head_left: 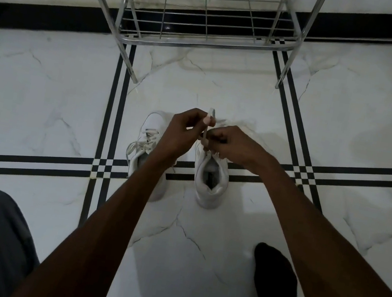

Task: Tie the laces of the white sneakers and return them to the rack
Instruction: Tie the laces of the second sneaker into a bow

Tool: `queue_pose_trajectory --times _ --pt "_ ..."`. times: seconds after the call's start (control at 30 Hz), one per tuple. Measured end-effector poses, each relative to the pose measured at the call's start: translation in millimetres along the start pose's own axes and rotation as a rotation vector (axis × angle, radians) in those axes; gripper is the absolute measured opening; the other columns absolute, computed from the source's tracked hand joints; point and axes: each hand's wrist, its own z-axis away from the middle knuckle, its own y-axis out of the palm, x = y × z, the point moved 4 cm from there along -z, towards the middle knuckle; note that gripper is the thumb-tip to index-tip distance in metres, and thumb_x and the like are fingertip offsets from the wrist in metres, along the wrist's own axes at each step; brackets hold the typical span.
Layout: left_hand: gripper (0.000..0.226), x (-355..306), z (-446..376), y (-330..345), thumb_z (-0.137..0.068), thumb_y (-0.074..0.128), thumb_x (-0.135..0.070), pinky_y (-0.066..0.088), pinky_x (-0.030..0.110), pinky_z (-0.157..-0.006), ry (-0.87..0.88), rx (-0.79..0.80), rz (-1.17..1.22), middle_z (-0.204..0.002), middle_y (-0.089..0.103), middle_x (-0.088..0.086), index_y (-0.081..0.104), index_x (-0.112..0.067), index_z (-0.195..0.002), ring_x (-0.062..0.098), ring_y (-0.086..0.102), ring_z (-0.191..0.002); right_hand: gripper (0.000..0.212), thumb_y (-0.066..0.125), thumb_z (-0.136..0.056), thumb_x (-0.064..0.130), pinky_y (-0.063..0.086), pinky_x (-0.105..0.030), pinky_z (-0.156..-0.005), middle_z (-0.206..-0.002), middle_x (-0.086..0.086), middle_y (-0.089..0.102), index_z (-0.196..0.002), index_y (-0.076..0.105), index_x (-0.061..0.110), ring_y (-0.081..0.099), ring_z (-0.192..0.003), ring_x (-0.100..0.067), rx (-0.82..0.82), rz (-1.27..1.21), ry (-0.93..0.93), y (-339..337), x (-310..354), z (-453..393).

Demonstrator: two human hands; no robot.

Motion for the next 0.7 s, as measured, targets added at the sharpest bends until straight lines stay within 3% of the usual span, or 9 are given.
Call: queue_pose_trajectory --times 0.07,0.17,0.27,0.33,0.4,0.53,0.63,0.7 --pt "0.028 3.5 1.5 3.7 -0.104 0.056 -0.025 0.052 0.017 -0.076 -0.043 0.066 0.036 -0.093 0.075 0.009 0.071 -0.001 -0.104 0.010 0.069 -0.084 0.025 0.070 -0.090 0.037 0.051 -0.031 -0.076 -0.087 -0.007 0.076 -0.093 0.079 0.014 0.068 -0.081 -0.012 -0.045 0.038 -0.049 -7.8 4.0 -0.3" --pt "0.032 15.4 6.2 10.4 -0.106 0.050 -0.035 0.048 0.012 -0.071 -0.151 0.096 0.018 -0.083 0.072 -0.003 0.067 -0.009 -0.098 0.000 0.067 -0.076 0.022 0.071 -0.091 0.035 0.055 -0.036 -0.080 -0.082 -0.002 0.077 -0.087 0.079 0.015 0.072 -0.080 -0.017 -0.114 0.133 -0.094 -16.8 2.6 0.1" --pt "0.040 22.5 9.6 13.2 -0.106 0.046 -0.041 0.049 0.013 -0.071 -0.204 0.088 0.005 -0.084 0.072 -0.001 0.066 -0.007 -0.097 -0.003 0.065 -0.074 0.018 0.077 -0.085 0.031 0.053 -0.030 -0.075 -0.081 -0.001 0.076 -0.083 0.078 0.013 0.070 -0.078 -0.013 -0.108 0.231 -0.115 -20.6 3.6 -0.6" --pt "0.046 23.2 7.6 15.5 -0.106 0.044 -0.045 0.050 0.022 -0.078 -0.218 0.079 0.011 -0.091 0.072 0.006 0.067 -0.005 -0.099 0.006 0.066 -0.081 0.010 0.083 -0.078 0.024 0.055 -0.030 -0.074 -0.078 0.004 0.074 -0.079 0.077 0.016 0.070 -0.077 -0.013 -0.164 0.317 -0.136 -24.7 3.3 -2.5" --pt "0.044 27.0 5.4 17.6 -0.107 0.042 -0.045 0.049 0.027 -0.081 -0.269 0.054 0.031 -0.092 0.071 0.002 0.067 -0.008 -0.101 0.011 0.065 -0.085 0.011 0.085 -0.073 0.016 0.060 -0.036 -0.080 -0.081 0.002 0.076 -0.083 0.080 0.014 0.072 -0.077 -0.013 -0.267 0.360 -0.175 -27.7 1.2 -4.0" --pt "0.049 27.7 8.7 21.2 -0.105 0.038 -0.050 0.053 0.037 -0.097 -0.231 0.051 -0.008 -0.108 0.076 0.002 0.070 -0.013 -0.114 0.017 0.069 -0.105 0.014 0.086 -0.074 0.019 0.063 -0.034 -0.077 -0.082 -0.002 0.079 -0.086 0.081 0.013 0.074 -0.074 -0.011 -0.416 0.279 -0.209 -28.4 -3.9 -2.9" --pt "0.044 31.2 7.6 14.9 -0.105 0.042 -0.043 0.047 0.036 -0.103 -0.156 0.027 -0.242 -0.134 0.067 0.005 0.057 -0.020 -0.139 0.015 0.060 -0.120 0.020 0.088 -0.071 0.015 0.065 -0.035 -0.069 -0.084 -0.006 0.079 -0.089 0.081 0.009 0.077 -0.074 -0.018 -0.408 0.020 -0.122 -32.1 -10.8 -3.4" --pt "0.045 38.9 2.7 8.6 -0.100 0.047 -0.047 0.043 0.048 -0.108 -0.101 -0.013 -0.463 -0.138 0.064 0.006 0.055 -0.029 -0.140 0.026 0.056 -0.129 0.022 0.088 -0.071 0.010 0.064 -0.035 -0.068 -0.087 -0.009 0.080 -0.091 0.081 0.007 0.078 -0.078 -0.021 -0.391 -0.092 -0.088 -33.4 -14.2 -2.7"
